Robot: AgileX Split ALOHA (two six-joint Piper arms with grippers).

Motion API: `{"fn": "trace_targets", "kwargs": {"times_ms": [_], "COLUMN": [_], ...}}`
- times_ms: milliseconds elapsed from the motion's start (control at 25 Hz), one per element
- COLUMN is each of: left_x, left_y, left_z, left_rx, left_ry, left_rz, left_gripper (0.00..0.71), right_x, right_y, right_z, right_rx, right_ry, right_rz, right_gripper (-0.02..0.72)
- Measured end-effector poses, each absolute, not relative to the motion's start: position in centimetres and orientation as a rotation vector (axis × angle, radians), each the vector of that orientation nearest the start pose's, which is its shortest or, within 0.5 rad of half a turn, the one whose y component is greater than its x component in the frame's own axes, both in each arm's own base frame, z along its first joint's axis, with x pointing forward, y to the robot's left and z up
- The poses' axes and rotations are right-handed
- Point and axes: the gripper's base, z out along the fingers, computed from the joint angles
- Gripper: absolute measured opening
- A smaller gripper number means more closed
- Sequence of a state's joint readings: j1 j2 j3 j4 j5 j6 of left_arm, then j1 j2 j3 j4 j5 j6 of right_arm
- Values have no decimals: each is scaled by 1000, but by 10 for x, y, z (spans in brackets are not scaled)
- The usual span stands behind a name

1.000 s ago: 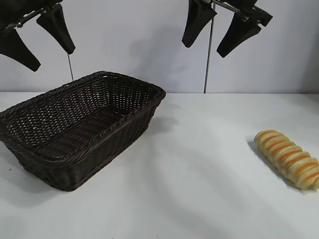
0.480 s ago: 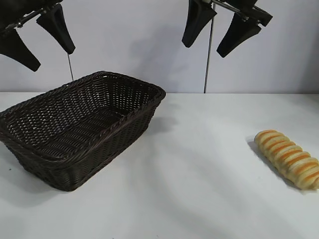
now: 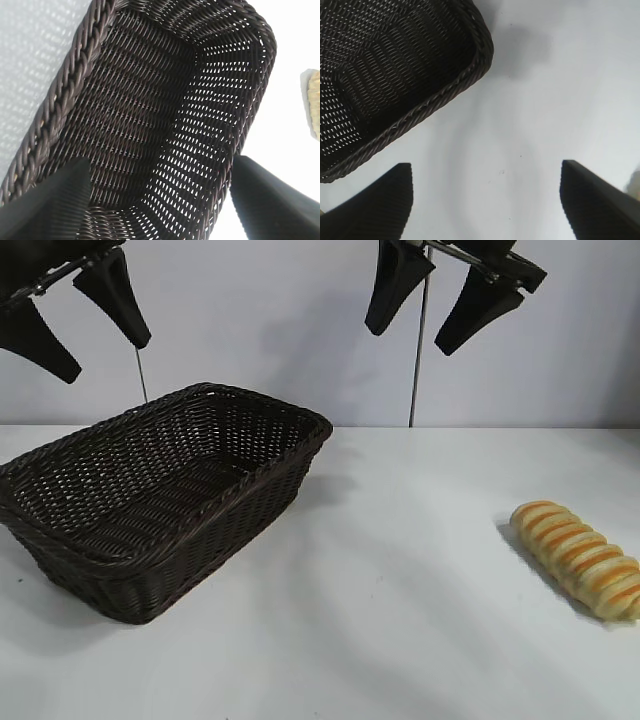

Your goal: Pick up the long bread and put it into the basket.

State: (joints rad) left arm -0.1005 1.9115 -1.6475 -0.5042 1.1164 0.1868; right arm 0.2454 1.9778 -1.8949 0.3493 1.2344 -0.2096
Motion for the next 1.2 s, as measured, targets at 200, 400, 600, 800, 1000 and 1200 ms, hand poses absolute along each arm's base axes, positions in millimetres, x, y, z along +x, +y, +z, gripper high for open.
{"fn": "trace_targets", "kwargs": {"times_ms": [200,400,600,800,1000,1200], "left_x": [401,390,374,344,303,265], "left_y": [-81,-81,-80,-77,-72,-66], "left_z": [276,290,308,316,320,313], "left_rx": [178,210,226,189,75,-200], "left_ry": [2780,2790,2782,2802,2807,2776], "left_rz": [-681,-694,-701,-705,-712,-728], "left_gripper": [562,562,562,562,562,562], "right_x": [408,408,408,408,408,408], "right_y": [132,132,132,132,132,132], "right_z": [309,309,309,309,309,309], "right_rx": [-544,-544,-544,-544,-544,-544], "right_ry": [2714,2714,2714,2714,2714,2714], "right_rz": [496,496,496,496,496,496], "right_gripper": [582,582,582,582,582,582]}}
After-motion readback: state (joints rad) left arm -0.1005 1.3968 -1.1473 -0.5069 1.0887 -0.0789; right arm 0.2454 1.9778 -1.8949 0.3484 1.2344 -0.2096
